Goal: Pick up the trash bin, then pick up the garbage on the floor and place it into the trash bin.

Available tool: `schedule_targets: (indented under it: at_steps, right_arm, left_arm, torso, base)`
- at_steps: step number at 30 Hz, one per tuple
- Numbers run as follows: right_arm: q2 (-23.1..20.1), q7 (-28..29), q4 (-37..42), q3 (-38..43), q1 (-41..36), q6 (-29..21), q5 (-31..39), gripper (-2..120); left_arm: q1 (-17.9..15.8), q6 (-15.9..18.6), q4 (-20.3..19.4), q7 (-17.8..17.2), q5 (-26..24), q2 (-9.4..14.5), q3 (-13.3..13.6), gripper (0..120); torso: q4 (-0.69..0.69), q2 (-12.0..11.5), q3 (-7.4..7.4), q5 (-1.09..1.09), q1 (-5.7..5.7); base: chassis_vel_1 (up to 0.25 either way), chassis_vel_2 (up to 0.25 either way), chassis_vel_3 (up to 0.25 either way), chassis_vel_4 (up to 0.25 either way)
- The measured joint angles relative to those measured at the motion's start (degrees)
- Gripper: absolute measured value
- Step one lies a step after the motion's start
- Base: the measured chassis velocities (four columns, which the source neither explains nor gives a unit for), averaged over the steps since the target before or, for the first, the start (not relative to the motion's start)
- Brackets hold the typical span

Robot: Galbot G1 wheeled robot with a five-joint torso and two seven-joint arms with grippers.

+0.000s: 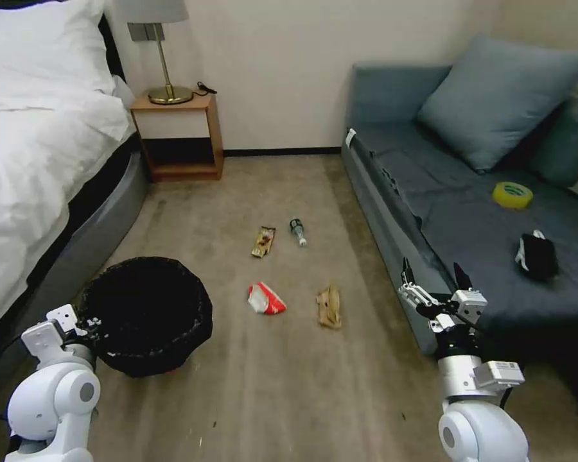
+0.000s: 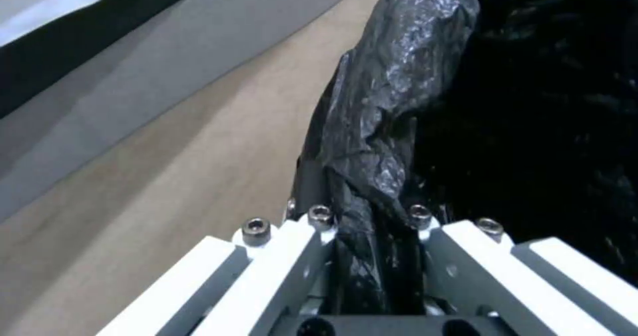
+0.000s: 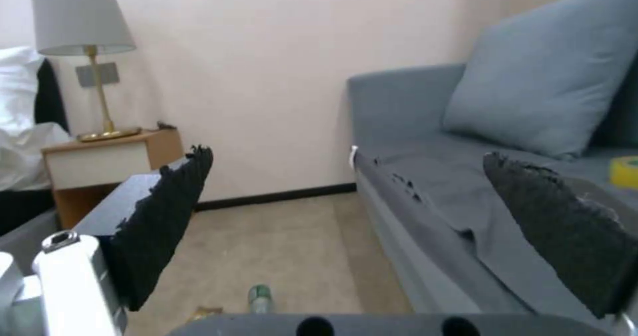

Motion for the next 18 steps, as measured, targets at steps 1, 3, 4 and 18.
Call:
schedule_targets:
  at_steps: [1,3,4,18]
  right_arm:
    - [-0.04,-0.01,-0.09,-0.02,0.12,0.01,0.00,100]
    - [-0.06,-0.02,-0.17,-0.04,0.25,0.08,-0.01,100]
    - [-0.07,-0.04,-0.22,-0.05,0.30,0.11,-0.01,100]
    - [-2.12,1.35,-1.65,-2.93,2.81,-4.05,0.29,100]
  left_arm:
    - [-0.10,0.00,0.06,0.00,0.04,-0.05,0.00,3]
    - [-0.20,0.00,0.14,-0.01,0.08,-0.09,0.00,3]
    - [-0.25,0.00,0.17,-0.01,0.08,-0.09,0.00,3]
    - [-0.95,0.00,-0.09,0.11,0.11,-0.40,0.63,3]
  torso:
    - [0.01,0.00,0.00,0.00,0.00]
    - [0.01,0.00,0.00,-0.03,-0.01]
    - [0.01,0.00,0.00,-0.04,0.00]
    - [0.01,0.00,0.00,-0.02,0.01]
  base:
    - [-0.326,0.325,0.330,-0.339]
    - [-0.326,0.347,0.327,-0.339]
    - [-0.324,0.347,0.327,-0.339]
    - [-0.233,0.226,0.220,-0.209]
